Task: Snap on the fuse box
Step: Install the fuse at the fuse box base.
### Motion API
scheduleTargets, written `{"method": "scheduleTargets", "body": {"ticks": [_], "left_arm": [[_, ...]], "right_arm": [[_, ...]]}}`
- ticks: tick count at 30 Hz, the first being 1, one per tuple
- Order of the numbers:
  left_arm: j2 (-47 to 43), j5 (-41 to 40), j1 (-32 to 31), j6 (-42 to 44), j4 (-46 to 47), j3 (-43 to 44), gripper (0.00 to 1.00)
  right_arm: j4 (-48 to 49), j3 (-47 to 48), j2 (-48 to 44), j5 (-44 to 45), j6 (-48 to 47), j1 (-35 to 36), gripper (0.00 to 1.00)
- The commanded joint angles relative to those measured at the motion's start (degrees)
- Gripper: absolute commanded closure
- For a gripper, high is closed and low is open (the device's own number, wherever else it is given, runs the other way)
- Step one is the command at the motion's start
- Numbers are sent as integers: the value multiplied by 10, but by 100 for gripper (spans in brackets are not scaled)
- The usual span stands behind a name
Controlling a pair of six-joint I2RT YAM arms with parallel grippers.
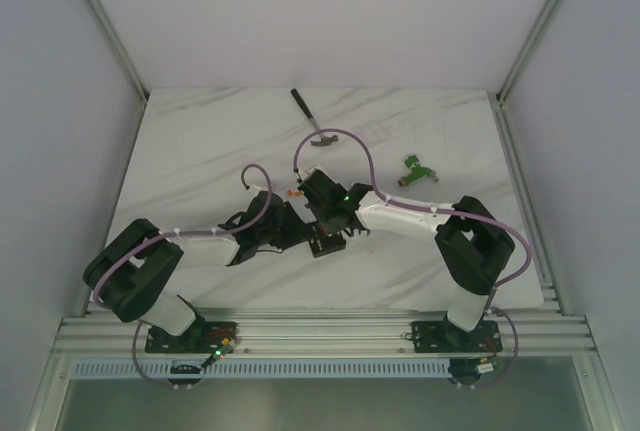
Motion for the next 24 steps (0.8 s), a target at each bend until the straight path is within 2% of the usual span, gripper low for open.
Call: {"method": "scheduleTargets", "body": {"ticks": [1, 9, 24], "left_arm": [[19, -10, 2, 9, -38, 10, 62], [21, -51, 3, 6, -97, 12, 65], [15, -61, 9, 9, -117, 7, 65]], "right_arm": [[-59, -35, 35, -23, -18, -3, 100], [-71, -28, 28, -5, -31, -5, 100], [-74, -57, 22, -1, -51, -26, 100]]}}
